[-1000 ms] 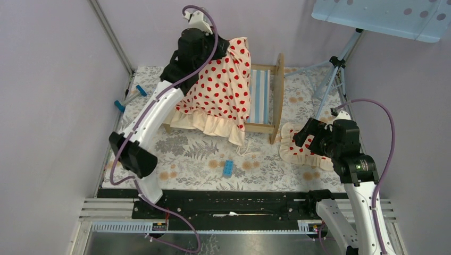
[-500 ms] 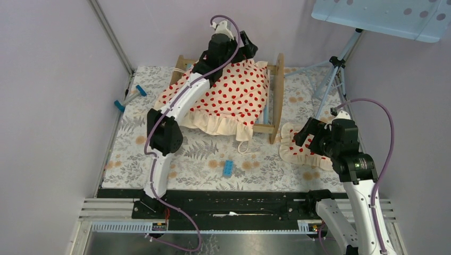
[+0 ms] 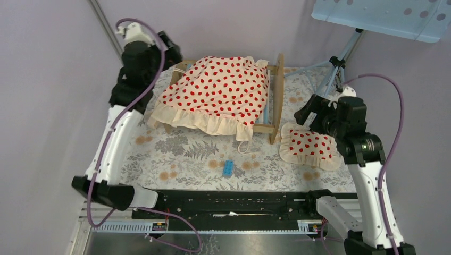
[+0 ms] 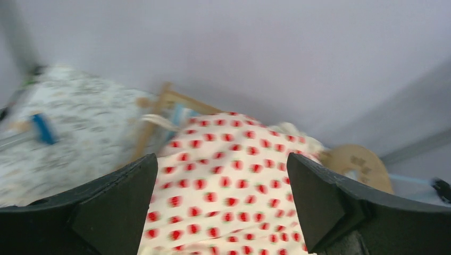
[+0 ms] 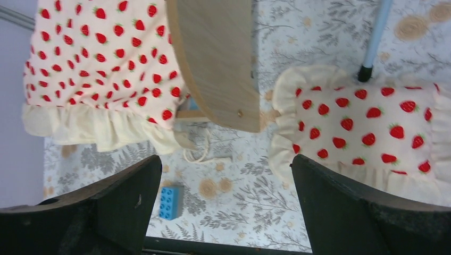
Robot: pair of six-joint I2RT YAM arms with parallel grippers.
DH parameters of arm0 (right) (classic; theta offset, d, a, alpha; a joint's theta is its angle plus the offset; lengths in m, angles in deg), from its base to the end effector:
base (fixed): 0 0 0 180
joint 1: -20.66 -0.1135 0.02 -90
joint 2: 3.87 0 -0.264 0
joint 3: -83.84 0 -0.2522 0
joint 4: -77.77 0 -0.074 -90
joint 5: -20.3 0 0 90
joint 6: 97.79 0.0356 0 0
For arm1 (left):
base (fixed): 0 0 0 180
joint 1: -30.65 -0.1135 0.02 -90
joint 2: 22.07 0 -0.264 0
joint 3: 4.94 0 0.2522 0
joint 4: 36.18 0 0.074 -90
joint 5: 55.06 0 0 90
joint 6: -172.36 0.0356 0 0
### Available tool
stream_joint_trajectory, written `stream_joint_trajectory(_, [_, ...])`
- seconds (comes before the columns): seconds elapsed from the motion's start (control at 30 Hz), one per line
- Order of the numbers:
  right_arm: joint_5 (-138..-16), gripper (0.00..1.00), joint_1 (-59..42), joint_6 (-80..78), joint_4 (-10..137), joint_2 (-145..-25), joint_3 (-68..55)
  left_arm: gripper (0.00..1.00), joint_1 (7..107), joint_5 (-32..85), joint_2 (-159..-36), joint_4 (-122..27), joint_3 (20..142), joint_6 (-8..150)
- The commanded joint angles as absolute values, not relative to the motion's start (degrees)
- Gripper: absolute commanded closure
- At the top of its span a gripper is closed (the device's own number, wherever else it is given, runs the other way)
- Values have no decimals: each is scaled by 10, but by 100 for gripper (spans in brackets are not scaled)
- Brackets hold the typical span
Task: Set up the pet bed
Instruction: Place the mattress on the bed frame, then adjust the mattress on the bed frame.
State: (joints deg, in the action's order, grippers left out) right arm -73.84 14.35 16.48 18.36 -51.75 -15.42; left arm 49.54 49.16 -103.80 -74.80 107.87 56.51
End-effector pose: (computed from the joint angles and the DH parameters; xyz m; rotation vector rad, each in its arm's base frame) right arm 0.1515 0.0193 0.3972 0.2756 2.0387 0.4070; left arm 0.2920 -0.0907 0.4907 -0.2890 1.6876 -0.3714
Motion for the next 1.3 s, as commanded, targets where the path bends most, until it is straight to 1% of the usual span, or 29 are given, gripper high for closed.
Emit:
stream_joint_trajectory(0.0, [-693,0,70,177,221,-597,-69,1,421,470,-1009,-819,988,577])
stream_joint_trajectory(0.03, [-635,0,20,176,216,-623,-36,1,408,459,-1002,-820,973,581])
stream_joint_trajectory(0.07, [-581,0,-60,174,205,-666,11,1,400,454,-996,-821,956,587])
stream_joint_trajectory(0.1, [-536,0,-116,172,196,-700,45,1,395,451,-993,-821,947,594])
stream_joint_trajectory(0.17, [-492,0,-178,170,189,-768,102,2,391,444,-990,-818,938,604])
stream_joint_trajectory(0.2, [-489,1,-192,177,192,-796,120,2,390,435,-992,-814,935,609])
stream_joint_trajectory(0.3, [-491,0,-198,196,216,-865,138,4,390,411,-1003,-802,931,621])
stream_joint_trajectory(0.4, [-446,0,-198,214,212,-922,146,6,390,400,-1019,-786,926,640])
stream_joint_trajectory(0.5, [-412,0,-198,229,221,-951,130,6,390,409,-1034,-776,922,662])
stream_joint_trajectory(0.63, [-399,0,-197,247,229,-979,104,7,390,397,-1052,-757,910,669])
stream_joint_trajectory(0.87, [-430,0,-182,280,263,-1012,61,8,390,393,-1070,-717,870,667])
stream_joint_trajectory(1.03, [-488,0,-153,299,292,-1041,36,7,390,392,-1074,-695,842,668])
stream_joint_trajectory(1.27, [-505,1,-146,300,304,-1078,30,7,390,400,-1094,-683,817,670])
